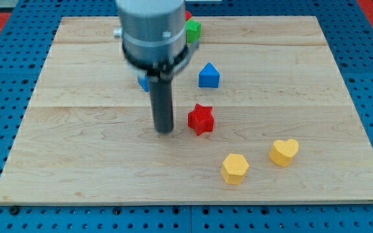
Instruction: Form a diagonal line out of red star and the blue blocks
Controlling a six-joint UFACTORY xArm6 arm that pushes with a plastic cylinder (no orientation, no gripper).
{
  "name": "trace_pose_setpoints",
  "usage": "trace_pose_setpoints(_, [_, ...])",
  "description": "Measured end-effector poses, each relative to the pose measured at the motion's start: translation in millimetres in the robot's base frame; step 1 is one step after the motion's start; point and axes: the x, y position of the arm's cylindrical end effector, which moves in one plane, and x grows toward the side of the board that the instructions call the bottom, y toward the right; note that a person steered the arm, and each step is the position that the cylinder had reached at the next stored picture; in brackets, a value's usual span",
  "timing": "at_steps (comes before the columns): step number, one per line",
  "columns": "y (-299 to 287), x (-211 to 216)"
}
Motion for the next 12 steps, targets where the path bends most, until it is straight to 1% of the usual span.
trace_pose_setpoints(1, [72.6, 16.5])
trace_pose_setpoints(2, [68.9, -16.5])
trace_pose_setpoints(3, [49.7, -56.7])
trace_pose_setpoints(4, [122.5, -50.9])
trace_pose_setpoints(5, [157.3, -113.5])
trace_pose_setpoints(6, [136.5, -143.6])
trace_pose_setpoints(8, [59.5, -151.1])
trace_pose_setpoints(9, [68.8, -166.6])
trace_pose_setpoints(10, [6.4, -157.4])
trace_pose_setpoints(11, [-8.4, -155.2])
trace_pose_setpoints(12, [-36.4, -178.1])
